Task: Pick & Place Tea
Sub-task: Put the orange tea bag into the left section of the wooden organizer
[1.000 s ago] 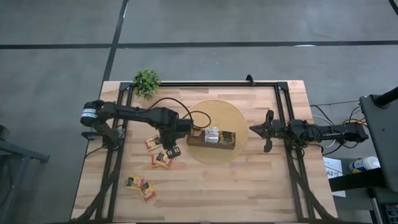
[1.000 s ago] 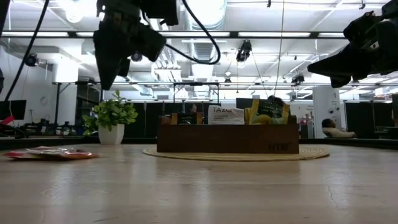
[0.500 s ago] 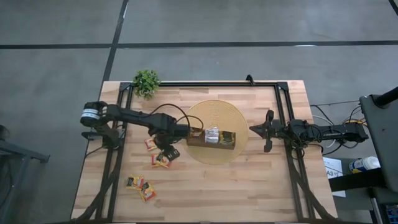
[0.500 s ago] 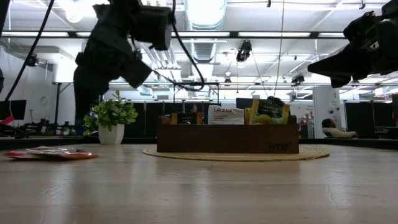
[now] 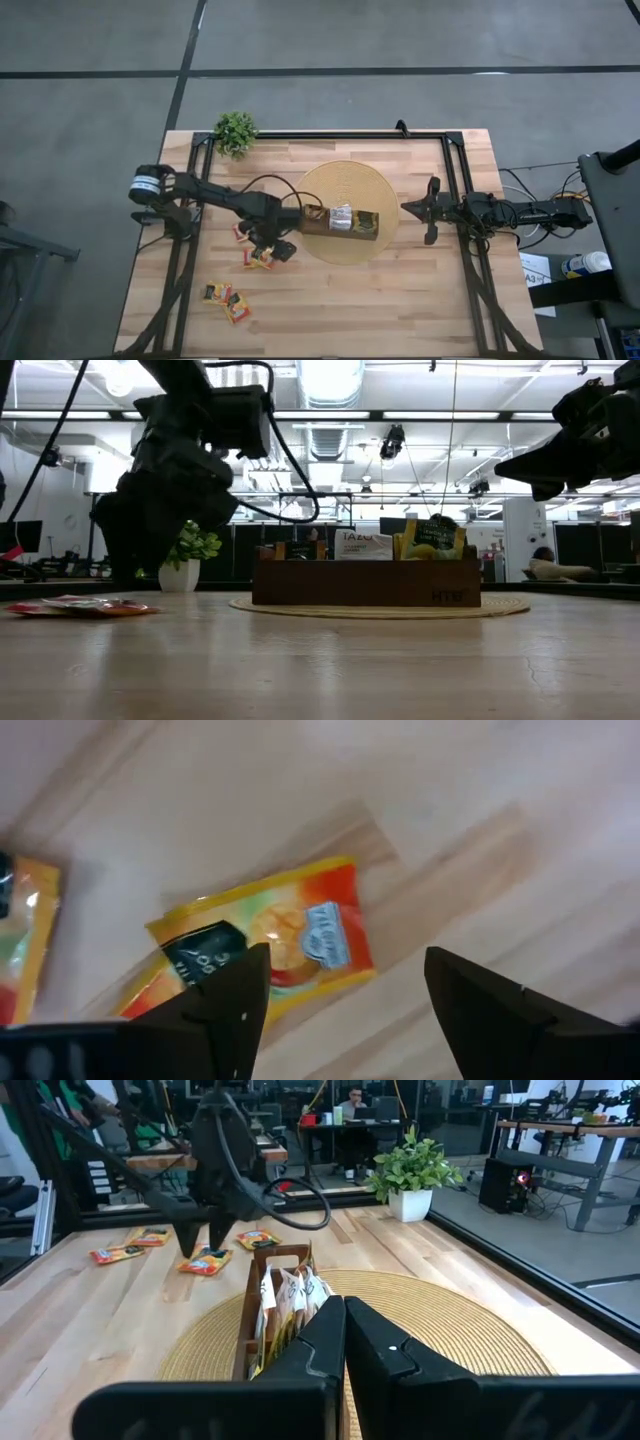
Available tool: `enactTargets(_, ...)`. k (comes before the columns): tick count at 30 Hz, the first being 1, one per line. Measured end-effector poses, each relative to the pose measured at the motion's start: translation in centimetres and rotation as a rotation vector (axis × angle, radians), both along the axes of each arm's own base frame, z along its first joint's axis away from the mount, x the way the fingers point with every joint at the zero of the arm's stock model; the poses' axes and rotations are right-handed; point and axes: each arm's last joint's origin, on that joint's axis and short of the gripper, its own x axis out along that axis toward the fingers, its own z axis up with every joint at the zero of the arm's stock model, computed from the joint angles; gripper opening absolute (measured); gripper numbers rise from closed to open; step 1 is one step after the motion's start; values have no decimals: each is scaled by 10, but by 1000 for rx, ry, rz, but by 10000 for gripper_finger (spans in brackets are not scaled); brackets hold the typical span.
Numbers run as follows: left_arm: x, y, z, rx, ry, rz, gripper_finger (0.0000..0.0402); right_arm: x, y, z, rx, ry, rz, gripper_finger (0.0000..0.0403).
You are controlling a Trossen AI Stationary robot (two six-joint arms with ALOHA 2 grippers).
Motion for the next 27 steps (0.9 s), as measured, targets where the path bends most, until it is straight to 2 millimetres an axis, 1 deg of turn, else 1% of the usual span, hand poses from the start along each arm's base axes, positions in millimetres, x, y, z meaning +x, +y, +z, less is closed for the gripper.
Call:
enactTargets(5,-1,0,-9,39,49,45,254,0,0,0,0,0,0,9)
enactTargets(15,5,-5,-36,20,158,16,240,0,0,0,0,0,0,9)
enactTargets(20,8,-5,-38,30,164,-5,228,0,0,0,0,0,0,9)
enactTargets(24,9,-5,-35,37,165,-43,196,0,0,0,0,-1,0,9)
enactTargets(27,9,-5,-34,45,168,-79,152,0,0,0,0,0,0,9)
